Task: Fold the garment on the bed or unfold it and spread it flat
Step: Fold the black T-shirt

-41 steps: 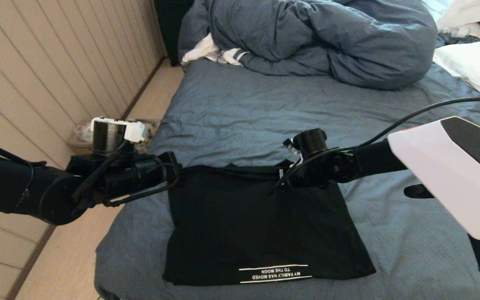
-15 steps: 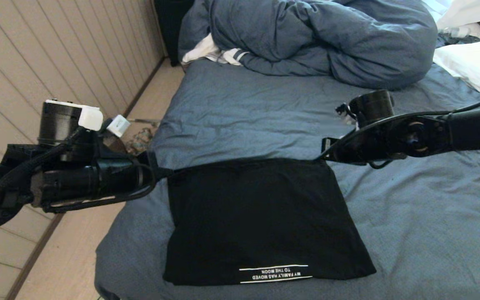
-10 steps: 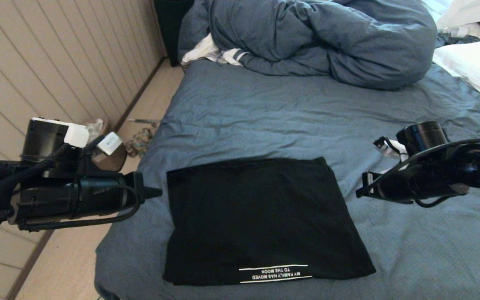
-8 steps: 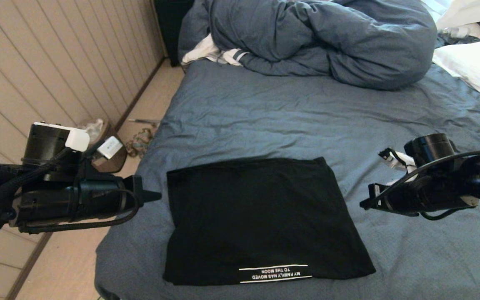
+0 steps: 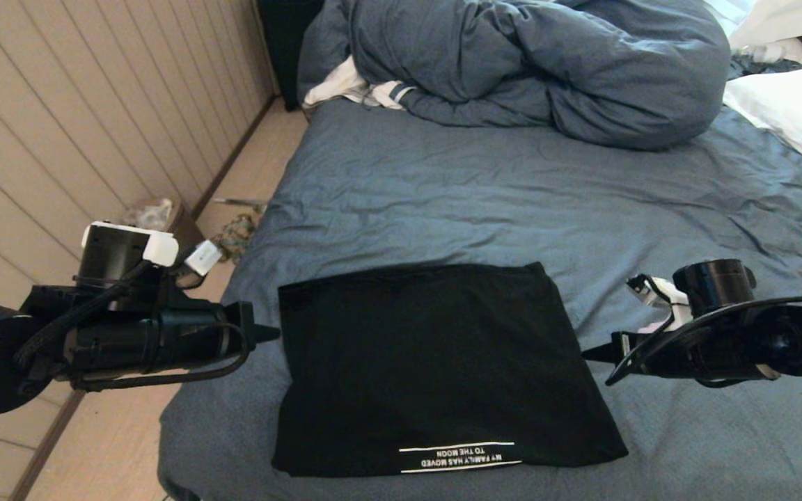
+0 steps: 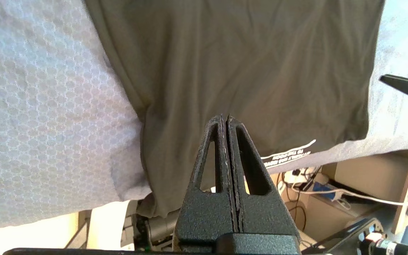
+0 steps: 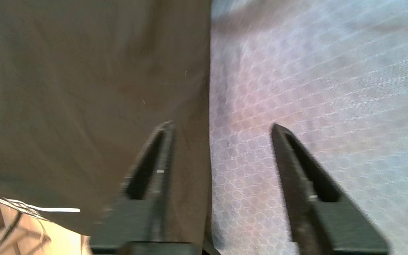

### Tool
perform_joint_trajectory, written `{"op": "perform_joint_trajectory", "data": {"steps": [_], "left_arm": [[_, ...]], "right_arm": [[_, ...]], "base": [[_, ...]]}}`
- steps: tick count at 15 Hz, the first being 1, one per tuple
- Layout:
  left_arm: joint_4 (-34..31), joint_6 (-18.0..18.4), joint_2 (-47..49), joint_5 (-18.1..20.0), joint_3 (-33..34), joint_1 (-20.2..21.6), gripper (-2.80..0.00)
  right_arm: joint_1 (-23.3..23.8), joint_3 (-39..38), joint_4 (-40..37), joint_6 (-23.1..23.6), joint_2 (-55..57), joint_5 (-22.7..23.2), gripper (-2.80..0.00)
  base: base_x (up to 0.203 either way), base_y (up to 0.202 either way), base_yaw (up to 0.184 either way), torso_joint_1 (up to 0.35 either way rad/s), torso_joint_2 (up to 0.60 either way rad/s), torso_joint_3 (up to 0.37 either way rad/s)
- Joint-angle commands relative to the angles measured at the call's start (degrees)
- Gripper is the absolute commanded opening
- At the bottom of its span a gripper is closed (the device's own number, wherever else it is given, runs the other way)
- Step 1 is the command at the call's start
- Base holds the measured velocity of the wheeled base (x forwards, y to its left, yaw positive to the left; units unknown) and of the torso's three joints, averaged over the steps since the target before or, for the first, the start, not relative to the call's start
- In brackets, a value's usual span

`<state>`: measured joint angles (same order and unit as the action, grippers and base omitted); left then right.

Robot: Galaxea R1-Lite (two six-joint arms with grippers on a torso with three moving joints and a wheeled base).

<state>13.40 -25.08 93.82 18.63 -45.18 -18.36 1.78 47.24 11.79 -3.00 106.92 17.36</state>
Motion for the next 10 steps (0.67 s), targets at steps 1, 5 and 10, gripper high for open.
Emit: {"op": "perform_joint_trajectory", "data": {"steps": [1, 5, 10], "left_arm": [[0.1, -0.1, 0.8, 0.1, 0.1, 0.0, -2.80], [1.1, -0.1, 0.6, 0.1, 0.9, 0.0, -2.80], [1.5, -0.1, 0.4, 0.3, 1.3, -0.2, -2.80]], "right_arm": [[-0.2, 0.0, 0.1, 0.2, 3.1, 0.1, 0.00], [-1.8, -0.5, 4.7, -0.3, 7.0, 0.9, 0.00], [-5.0, -0.2, 5.3, -1.9, 7.8, 1.4, 0.00]], "base": [[0.000, 0.000, 0.000, 0.000, 0.00, 0.000], [0.000, 0.000, 0.000, 0.000, 0.00, 0.000], [0.000, 0.000, 0.000, 0.000, 0.00, 0.000]]}}
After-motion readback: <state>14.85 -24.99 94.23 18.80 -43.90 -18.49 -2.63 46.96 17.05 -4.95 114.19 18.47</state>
